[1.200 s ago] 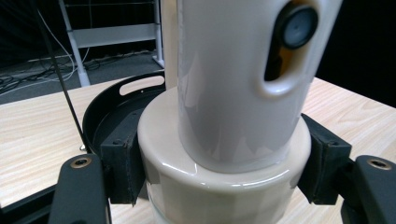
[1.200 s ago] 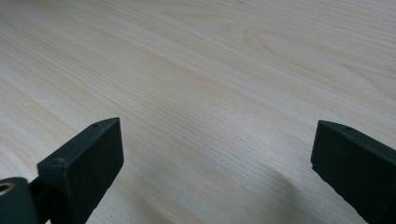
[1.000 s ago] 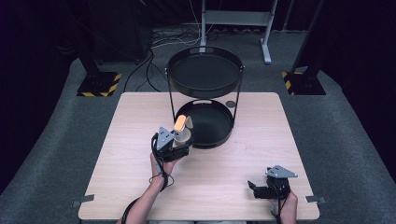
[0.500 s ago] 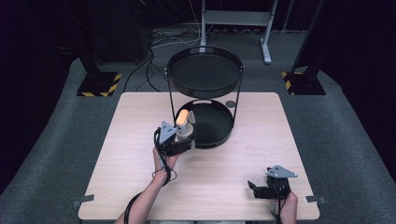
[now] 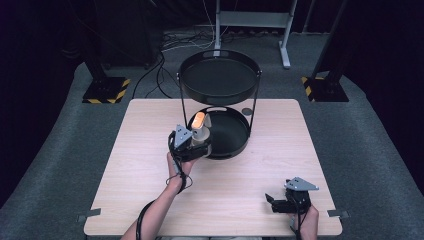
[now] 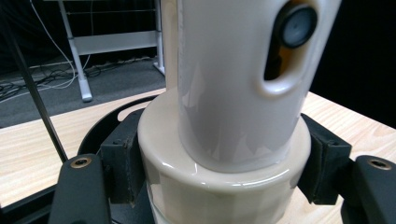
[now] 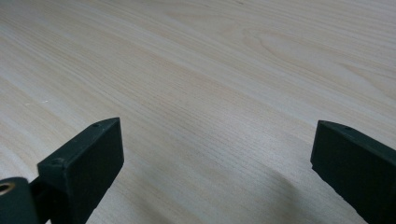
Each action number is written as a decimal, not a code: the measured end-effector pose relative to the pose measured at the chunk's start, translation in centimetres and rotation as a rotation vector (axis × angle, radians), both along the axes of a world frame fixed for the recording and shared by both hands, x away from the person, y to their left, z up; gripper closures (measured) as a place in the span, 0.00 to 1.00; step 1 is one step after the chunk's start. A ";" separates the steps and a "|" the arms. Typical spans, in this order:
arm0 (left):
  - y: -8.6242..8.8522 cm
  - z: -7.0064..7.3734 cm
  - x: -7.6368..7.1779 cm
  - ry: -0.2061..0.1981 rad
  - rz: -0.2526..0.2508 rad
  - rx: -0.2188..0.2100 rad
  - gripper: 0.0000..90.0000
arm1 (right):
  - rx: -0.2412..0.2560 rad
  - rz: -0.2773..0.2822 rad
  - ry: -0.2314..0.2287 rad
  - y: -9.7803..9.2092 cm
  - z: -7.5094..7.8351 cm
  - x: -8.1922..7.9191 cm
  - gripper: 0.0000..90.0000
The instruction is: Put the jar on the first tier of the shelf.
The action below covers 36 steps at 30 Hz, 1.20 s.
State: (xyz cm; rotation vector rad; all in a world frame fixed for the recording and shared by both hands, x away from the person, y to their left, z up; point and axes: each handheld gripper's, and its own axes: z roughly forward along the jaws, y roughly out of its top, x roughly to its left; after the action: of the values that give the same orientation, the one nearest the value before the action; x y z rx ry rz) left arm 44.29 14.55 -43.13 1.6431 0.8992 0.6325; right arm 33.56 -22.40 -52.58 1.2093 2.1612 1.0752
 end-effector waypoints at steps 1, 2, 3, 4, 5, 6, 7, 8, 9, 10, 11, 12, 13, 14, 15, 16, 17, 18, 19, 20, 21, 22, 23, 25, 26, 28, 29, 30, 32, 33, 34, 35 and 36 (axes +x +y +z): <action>-0.1 0.1 0.2 0.000 0.001 0.000 0.33 | 0.000 0.001 0.000 0.0 0.0 0.0 0.02; -0.1 0.1 0.2 0.000 0.001 0.000 0.33 | 0.000 0.001 0.000 0.0 0.0 0.0 0.02; -0.1 0.1 0.3 -0.001 0.003 -0.001 0.33 | 0.000 0.001 0.000 0.0 0.0 0.0 0.02; -0.2 0.1 0.4 -0.002 0.005 0.000 0.33 | 0.000 0.001 0.000 0.0 0.0 0.0 0.02; -0.3 0.2 0.6 -0.001 0.006 0.001 0.33 | -0.001 0.001 0.000 0.0 0.0 0.0 0.02; -0.3 0.2 0.7 -0.002 0.007 0.005 0.33 | -0.001 0.001 0.000 0.0 0.0 0.0 0.02; -0.3 0.2 0.7 -0.002 0.007 0.005 0.33 | -0.001 0.001 0.000 0.0 0.0 0.0 0.02; -0.5 0.1 1.0 0.001 0.009 0.010 0.33 | -0.001 0.000 0.000 0.0 0.0 0.0 0.02; -0.5 0.1 1.0 0.001 0.009 0.010 0.33 | -0.001 0.000 0.000 0.0 0.0 0.0 0.02; -0.5 0.1 1.1 0.002 0.011 0.015 0.33 | -0.002 0.000 0.000 0.0 0.0 0.0 0.02; -0.5 0.1 1.2 0.002 0.012 0.015 0.33 | -0.002 0.000 0.000 0.0 0.0 0.0 0.02; -0.6 0.1 1.3 0.003 0.015 0.012 0.33 | -0.001 0.000 -0.001 0.0 0.0 0.0 0.02; -0.6 0.1 1.4 0.004 0.015 0.017 0.33 | 0.000 0.000 0.000 0.0 0.0 0.0 0.02; -0.7 0.1 1.5 0.002 0.017 0.015 0.33 | 0.000 0.000 0.000 0.0 0.0 0.0 0.02; -0.7 0.1 1.6 0.004 0.019 0.018 0.33 | 0.000 0.000 0.000 0.0 0.0 0.0 0.02; -0.7 0.1 1.7 0.005 0.022 0.016 0.33 | 0.000 0.000 -0.001 0.0 0.0 0.0 0.02; -0.8 0.1 1.9 0.006 0.023 0.021 0.33 | -0.001 0.001 0.000 0.0 0.0 0.0 0.02; -0.8 0.0 2.0 0.005 0.024 0.022 0.33 | -0.002 0.001 0.000 0.0 0.0 0.0 0.02; -0.9 0.0 2.1 0.006 0.025 0.022 0.33 | -0.002 0.002 -0.001 0.0 0.0 0.0 0.02; -0.9 0.0 2.1 0.006 0.025 0.022 0.33 | -0.002 0.002 -0.001 0.0 0.0 0.0 0.02; -1.0 0.0 2.2 0.007 0.026 0.023 0.33 | -0.002 0.000 -0.001 0.0 0.0 0.0 0.02; -1.0 0.0 2.2 0.007 0.026 0.023 0.33 | -0.002 0.000 -0.001 0.0 0.0 0.0 0.02; -1.0 0.0 2.3 0.007 0.027 0.025 0.33 | -0.002 -0.001 -0.001 0.0 0.0 0.0 0.02; -1.1 0.0 2.4 0.007 0.027 0.027 0.33 | -0.001 0.000 -0.001 0.0 0.0 0.0 0.02; -1.1 0.0 2.4 0.007 0.028 0.024 0.33 | -0.001 0.000 -0.001 0.0 0.0 0.0 0.02; -1.2 0.1 2.5 0.006 0.028 0.025 0.33 | -0.001 0.000 -0.001 0.0 0.0 0.0 0.02; -1.2 0.1 2.5 0.006 0.028 0.025 0.33 | -0.002 0.001 -0.001 0.0 0.0 0.0 0.02; -1.3 0.1 2.6 0.005 0.029 0.024 0.33 | -0.002 0.001 -0.001 0.0 0.0 0.0 0.02; -1.3 0.1 2.7 0.006 0.028 0.027 0.33 | -0.002 0.002 0.000 0.0 0.0 0.0 0.02; -1.4 0.1 2.8 0.008 0.028 0.031 0.33 | -0.002 0.001 -0.001 0.0 0.0 0.0 0.02; -1.4 0.1 2.8 0.008 0.028 0.031 0.33 | -0.002 0.001 -0.001 0.0 0.0 0.0 0.02; -1.5 0.1 2.9 0.008 0.031 0.027 0.33 | -0.001 0.001 0.000 0.0 0.0 0.0 0.02; -1.6 0.0 2.9 0.010 0.030 0.031 0.33 | -0.001 0.001 0.000 0.0 0.0 0.0 0.02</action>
State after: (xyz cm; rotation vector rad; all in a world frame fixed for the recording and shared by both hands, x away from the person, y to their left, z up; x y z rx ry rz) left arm 47.22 12.99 -43.08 1.6641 0.9269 0.6628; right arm 33.55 -22.39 -52.58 1.2079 2.1620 1.0747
